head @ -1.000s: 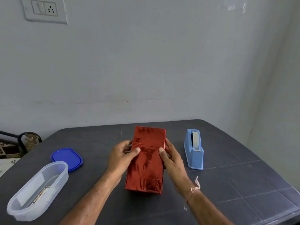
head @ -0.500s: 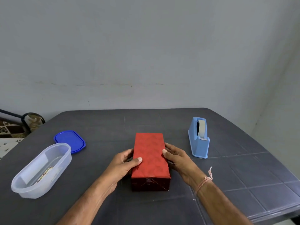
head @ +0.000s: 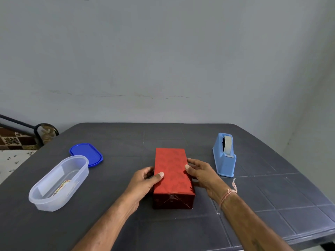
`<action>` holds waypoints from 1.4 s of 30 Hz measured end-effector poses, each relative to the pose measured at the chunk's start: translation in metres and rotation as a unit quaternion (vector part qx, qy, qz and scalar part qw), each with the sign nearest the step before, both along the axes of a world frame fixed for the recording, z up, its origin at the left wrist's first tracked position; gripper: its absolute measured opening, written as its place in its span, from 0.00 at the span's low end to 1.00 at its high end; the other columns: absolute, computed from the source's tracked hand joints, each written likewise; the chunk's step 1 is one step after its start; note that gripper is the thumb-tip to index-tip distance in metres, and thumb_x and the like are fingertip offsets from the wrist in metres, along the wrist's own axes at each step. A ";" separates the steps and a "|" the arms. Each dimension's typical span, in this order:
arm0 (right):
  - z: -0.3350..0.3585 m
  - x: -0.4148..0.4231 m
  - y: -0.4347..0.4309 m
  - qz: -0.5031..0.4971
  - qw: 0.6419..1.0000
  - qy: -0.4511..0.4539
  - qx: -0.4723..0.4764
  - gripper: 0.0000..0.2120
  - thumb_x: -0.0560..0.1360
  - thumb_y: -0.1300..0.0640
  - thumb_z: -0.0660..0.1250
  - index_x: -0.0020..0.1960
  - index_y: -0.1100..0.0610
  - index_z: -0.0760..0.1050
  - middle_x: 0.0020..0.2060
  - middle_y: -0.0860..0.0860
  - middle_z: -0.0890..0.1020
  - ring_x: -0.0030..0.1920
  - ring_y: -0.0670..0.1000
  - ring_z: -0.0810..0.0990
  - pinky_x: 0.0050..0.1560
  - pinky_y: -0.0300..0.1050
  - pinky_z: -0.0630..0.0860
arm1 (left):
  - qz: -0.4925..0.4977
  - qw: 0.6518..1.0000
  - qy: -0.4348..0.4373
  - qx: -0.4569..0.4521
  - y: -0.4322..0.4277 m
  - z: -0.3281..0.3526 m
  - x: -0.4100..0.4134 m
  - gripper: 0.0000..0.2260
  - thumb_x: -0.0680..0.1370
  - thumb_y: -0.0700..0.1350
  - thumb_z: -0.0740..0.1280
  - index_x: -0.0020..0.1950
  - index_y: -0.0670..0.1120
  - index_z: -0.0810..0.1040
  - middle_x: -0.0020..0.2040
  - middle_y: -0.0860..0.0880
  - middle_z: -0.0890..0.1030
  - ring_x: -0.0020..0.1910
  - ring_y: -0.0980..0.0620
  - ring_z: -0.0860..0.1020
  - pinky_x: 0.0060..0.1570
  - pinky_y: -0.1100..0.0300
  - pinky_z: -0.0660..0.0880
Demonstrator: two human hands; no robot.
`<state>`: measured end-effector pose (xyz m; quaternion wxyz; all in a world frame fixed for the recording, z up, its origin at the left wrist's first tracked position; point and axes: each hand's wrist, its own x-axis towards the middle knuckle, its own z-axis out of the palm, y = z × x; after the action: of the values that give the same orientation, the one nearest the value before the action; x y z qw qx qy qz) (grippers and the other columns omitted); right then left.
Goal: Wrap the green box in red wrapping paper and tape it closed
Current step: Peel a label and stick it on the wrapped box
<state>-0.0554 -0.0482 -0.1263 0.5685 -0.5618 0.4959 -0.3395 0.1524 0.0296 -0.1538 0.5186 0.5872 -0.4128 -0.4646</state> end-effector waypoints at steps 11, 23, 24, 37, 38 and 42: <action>0.061 0.174 0.042 0.172 0.928 0.136 -0.302 0.11 0.74 0.56 0.76 0.56 0.53 0.84 0.51 0.45 0.85 0.49 0.44 0.84 0.45 0.25 0.74 | 0.348 0.852 -0.390 -0.011 0.089 0.069 0.182 0.24 0.75 0.58 0.74 0.68 0.50 0.80 0.63 0.48 0.83 0.63 0.46 0.80 0.64 0.49 0.76; 0.024 0.356 0.053 0.422 0.707 0.418 -0.385 0.19 0.70 0.55 0.80 0.57 0.60 0.81 0.52 0.55 0.83 0.51 0.55 0.80 0.51 0.46 0.76 | 0.292 0.932 -0.194 0.091 0.141 0.017 0.228 0.02 0.76 0.41 0.75 0.46 0.43 0.84 0.34 0.47 0.86 0.30 0.50 0.83 0.32 0.58 0.81; 0.018 0.361 0.056 0.433 0.677 0.444 -0.397 0.22 0.69 0.52 0.81 0.57 0.61 0.80 0.51 0.55 0.82 0.48 0.54 0.78 0.47 0.45 0.73 | 0.289 0.938 -0.174 0.084 0.141 0.014 0.228 0.03 0.77 0.41 0.75 0.46 0.43 0.83 0.34 0.46 0.85 0.29 0.50 0.82 0.32 0.58 0.80; 0.012 0.369 0.051 0.436 0.662 0.457 -0.403 0.15 0.72 0.54 0.78 0.57 0.57 0.83 0.54 0.53 0.84 0.54 0.53 0.81 0.52 0.46 0.79 | 0.281 0.957 -0.056 0.047 0.145 0.006 0.228 0.06 0.78 0.41 0.74 0.49 0.39 0.82 0.31 0.45 0.84 0.25 0.53 0.78 0.29 0.59 0.76; 0.016 0.365 0.050 0.431 0.676 0.443 -0.402 0.13 0.74 0.56 0.76 0.57 0.56 0.83 0.55 0.52 0.84 0.55 0.53 0.81 0.54 0.47 0.80 | 0.278 0.958 -0.056 0.047 0.146 0.007 0.227 0.07 0.78 0.42 0.74 0.49 0.39 0.82 0.31 0.45 0.84 0.25 0.53 0.78 0.29 0.59 0.76; 0.039 0.336 0.041 0.353 0.775 0.338 -0.399 0.03 0.73 0.55 0.74 0.46 0.47 0.82 0.46 0.44 0.83 0.48 0.47 0.79 0.49 0.44 0.77 | 0.266 0.959 -0.075 0.060 0.150 0.006 0.226 0.10 0.77 0.47 0.75 0.52 0.42 0.82 0.35 0.46 0.85 0.31 0.52 0.81 0.35 0.56 0.79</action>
<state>0.2805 -0.0076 -0.0876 0.1686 -0.9527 0.2430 -0.0702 0.3788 0.1793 -0.1479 0.5546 0.7390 -0.2509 -0.2886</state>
